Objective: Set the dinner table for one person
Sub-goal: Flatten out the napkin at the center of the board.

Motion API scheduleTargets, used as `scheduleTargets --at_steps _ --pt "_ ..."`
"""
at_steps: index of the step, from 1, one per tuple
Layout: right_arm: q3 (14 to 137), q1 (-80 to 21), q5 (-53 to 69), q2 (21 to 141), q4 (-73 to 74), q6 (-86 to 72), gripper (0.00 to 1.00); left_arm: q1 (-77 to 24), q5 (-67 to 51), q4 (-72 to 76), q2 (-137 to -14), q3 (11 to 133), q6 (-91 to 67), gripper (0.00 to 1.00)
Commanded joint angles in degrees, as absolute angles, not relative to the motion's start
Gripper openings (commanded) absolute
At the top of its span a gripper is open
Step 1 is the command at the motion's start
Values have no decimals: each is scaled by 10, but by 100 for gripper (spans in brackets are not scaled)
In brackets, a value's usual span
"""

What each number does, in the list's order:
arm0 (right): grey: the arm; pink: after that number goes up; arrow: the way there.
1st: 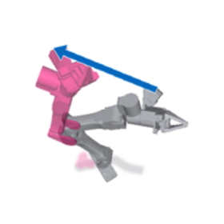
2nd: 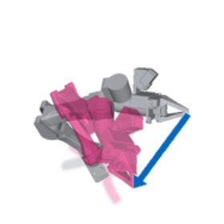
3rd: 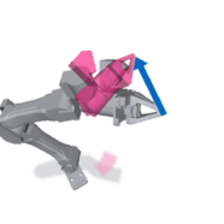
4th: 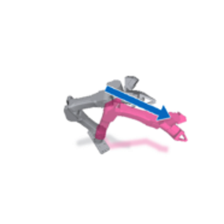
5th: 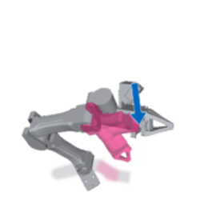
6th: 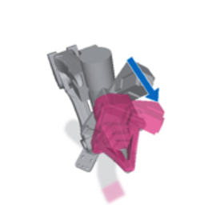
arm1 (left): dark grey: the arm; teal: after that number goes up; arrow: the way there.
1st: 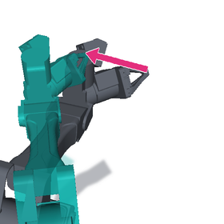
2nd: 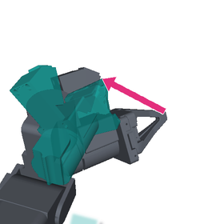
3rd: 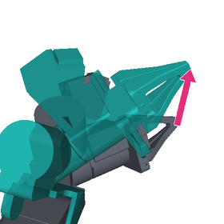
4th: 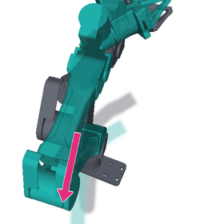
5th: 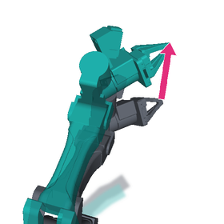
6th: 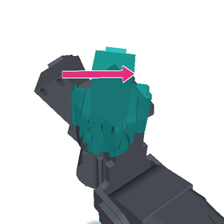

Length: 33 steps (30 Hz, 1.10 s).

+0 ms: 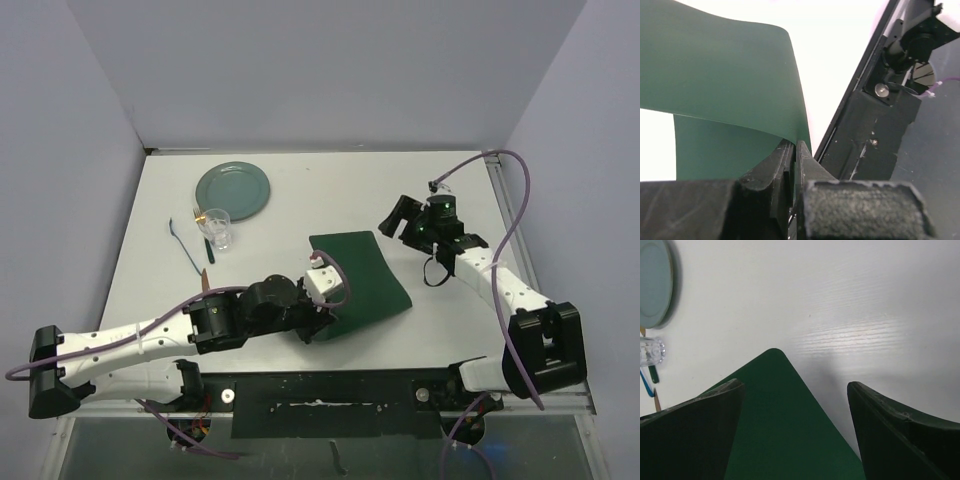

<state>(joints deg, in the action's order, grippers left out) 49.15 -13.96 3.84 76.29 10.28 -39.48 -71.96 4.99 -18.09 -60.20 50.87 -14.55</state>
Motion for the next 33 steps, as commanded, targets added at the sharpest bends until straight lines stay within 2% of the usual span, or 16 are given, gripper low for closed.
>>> scheduleTargets --at_steps 1,8,12,17,26,33 --pt "512 -131 145 786 37 -407 85 -723 0 -119 -581 505 -127 0" --pt "556 -131 177 811 47 -398 83 -723 -27 -119 -595 495 -130 0" --pt "554 -131 164 810 57 -387 83 -722 -12 -62 -548 475 -133 0" --pt "539 -131 151 811 56 -387 82 -711 105 -26 -497 510 -109 0" --pt "526 -131 135 804 64 -381 82 -690 294 69 -499 538 -140 0" --pt "531 -131 103 784 89 -368 82 -665 461 -15 -555 578 -220 0"
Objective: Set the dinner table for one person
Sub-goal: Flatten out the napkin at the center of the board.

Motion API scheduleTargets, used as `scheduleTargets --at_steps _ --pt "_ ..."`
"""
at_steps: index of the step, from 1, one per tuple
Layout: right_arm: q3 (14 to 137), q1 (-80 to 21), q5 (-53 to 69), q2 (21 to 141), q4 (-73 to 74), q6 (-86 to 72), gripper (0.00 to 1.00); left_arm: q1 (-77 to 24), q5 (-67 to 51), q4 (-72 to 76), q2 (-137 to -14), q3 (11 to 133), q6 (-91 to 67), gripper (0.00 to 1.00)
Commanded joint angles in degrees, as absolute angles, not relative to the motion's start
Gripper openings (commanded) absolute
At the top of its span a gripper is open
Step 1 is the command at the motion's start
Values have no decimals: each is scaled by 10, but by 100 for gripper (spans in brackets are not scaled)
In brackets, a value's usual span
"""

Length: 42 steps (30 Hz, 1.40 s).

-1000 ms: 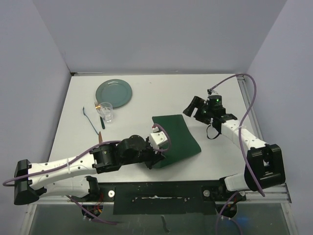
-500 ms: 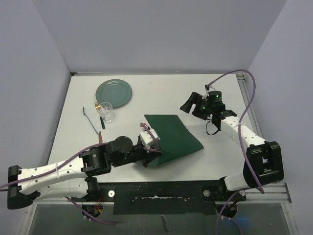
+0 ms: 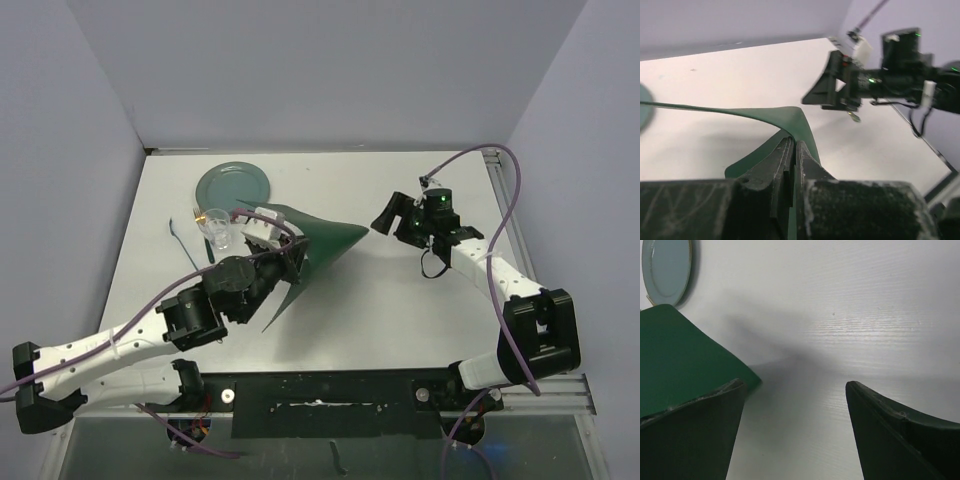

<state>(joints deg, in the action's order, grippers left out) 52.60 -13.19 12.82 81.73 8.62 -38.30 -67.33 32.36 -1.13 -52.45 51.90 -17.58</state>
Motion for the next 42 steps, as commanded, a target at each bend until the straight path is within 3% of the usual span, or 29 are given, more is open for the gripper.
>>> scheduleTargets --at_steps 1,15,28,35,38,42 --pt "532 -131 99 781 93 -366 82 -665 486 -33 -569 590 -226 0" --pt "495 -131 178 749 65 -384 82 -636 535 -74 -832 847 -175 0" --pt "495 -129 102 669 135 -361 82 -589 585 -31 -1050 1130 -58 0" --pt "493 -126 86 652 149 -361 83 -531 472 -134 -1126 1337 -143 0" --pt "490 -125 88 651 150 -360 83 -509 421 -162 -1119 1332 -195 0" --pt "485 -125 95 647 148 -365 82 -509 440 -138 -1062 1198 -218 0"
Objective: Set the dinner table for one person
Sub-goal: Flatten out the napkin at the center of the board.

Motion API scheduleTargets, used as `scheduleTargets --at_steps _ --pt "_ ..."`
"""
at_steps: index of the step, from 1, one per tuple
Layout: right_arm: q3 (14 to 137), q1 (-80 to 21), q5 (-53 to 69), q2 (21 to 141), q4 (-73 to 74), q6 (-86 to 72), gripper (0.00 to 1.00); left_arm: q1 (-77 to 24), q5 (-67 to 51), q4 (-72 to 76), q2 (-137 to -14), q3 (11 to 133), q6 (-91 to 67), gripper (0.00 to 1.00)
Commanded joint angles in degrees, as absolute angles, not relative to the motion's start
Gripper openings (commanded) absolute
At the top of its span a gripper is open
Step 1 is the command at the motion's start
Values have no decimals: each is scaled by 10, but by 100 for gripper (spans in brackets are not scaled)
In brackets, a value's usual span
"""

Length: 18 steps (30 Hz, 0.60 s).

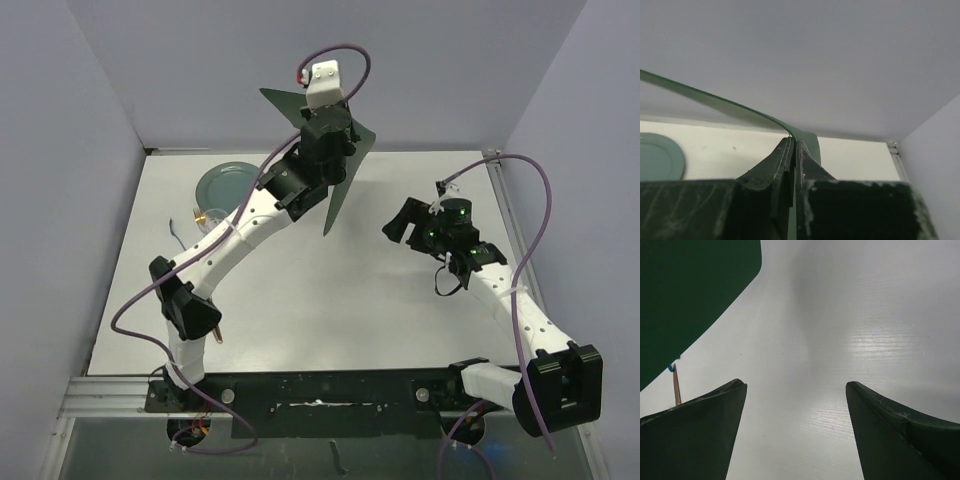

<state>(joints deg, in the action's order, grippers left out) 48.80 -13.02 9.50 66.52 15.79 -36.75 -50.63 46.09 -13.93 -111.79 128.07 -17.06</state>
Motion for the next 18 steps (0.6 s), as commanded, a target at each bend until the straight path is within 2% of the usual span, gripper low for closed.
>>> scheduleTargets --at_steps 1,3,5,10,14,18 --pt "483 -124 103 645 144 -369 82 -508 449 -130 -1048 1161 -224 0" --pt "479 -124 132 641 129 -380 82 -507 465 -118 -1029 1110 -229 0" --pt "474 -125 183 643 104 -400 81 -504 467 -125 -1031 1109 -229 0" --pt "436 -131 317 663 -27 -476 80 -505 408 -157 -1089 1228 -209 0" --pt "447 -144 308 690 -17 -462 78 -499 306 -204 -1141 1323 -214 0" --pt "451 -143 278 698 9 -442 75 -480 215 -183 -1141 1314 -264 0"
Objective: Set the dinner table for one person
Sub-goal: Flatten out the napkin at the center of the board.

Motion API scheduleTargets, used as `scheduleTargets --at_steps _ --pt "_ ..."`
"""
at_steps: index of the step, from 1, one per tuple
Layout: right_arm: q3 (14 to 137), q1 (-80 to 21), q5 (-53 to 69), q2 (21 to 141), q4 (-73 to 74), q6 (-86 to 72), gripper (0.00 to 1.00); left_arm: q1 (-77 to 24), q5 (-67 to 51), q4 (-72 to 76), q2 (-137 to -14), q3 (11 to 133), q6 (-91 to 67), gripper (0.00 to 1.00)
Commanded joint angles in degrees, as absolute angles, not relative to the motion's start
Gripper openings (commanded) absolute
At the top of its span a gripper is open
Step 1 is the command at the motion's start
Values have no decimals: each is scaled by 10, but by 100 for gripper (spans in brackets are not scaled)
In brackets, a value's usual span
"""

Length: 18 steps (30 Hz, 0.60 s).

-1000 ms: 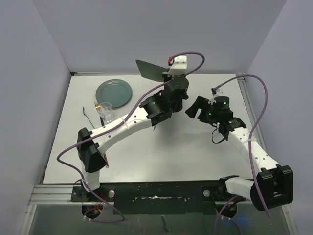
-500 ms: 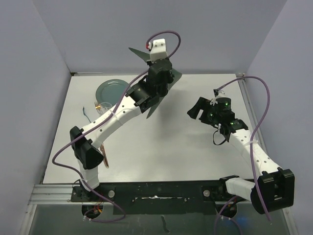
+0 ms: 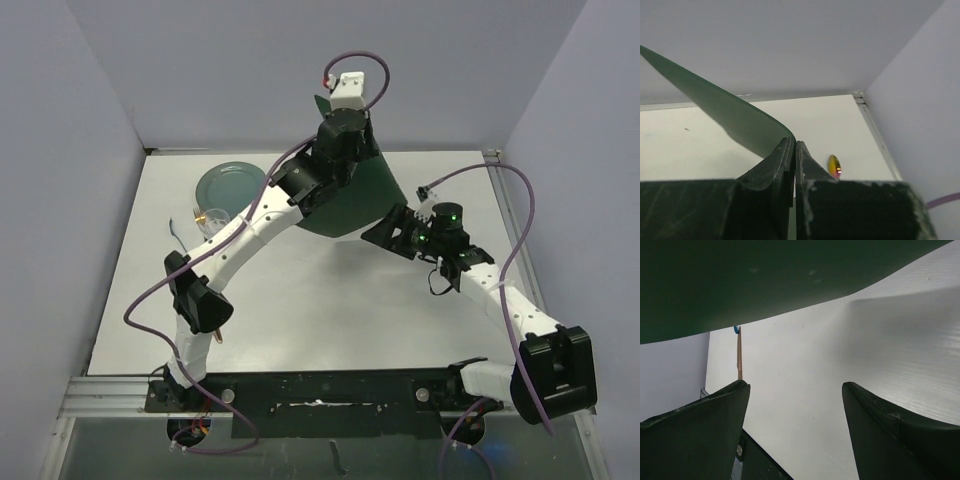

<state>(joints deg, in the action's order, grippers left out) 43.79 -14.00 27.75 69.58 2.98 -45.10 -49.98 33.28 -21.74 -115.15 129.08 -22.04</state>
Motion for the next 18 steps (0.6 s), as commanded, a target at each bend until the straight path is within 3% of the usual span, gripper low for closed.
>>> scheduleTargets --at_steps 1,8,11,18 --pt "451 -143 267 698 19 -435 75 -470 197 -169 -1134 1300 -279 0" --pt "422 -143 223 688 27 -429 71 -458 244 -126 -1088 1276 -290 0" --pt "408 -143 226 697 7 -442 63 -460 261 -128 -1077 1273 -276 0" --pt "405 -144 224 708 0 -450 61 -468 351 -113 -1030 1112 -257 0"
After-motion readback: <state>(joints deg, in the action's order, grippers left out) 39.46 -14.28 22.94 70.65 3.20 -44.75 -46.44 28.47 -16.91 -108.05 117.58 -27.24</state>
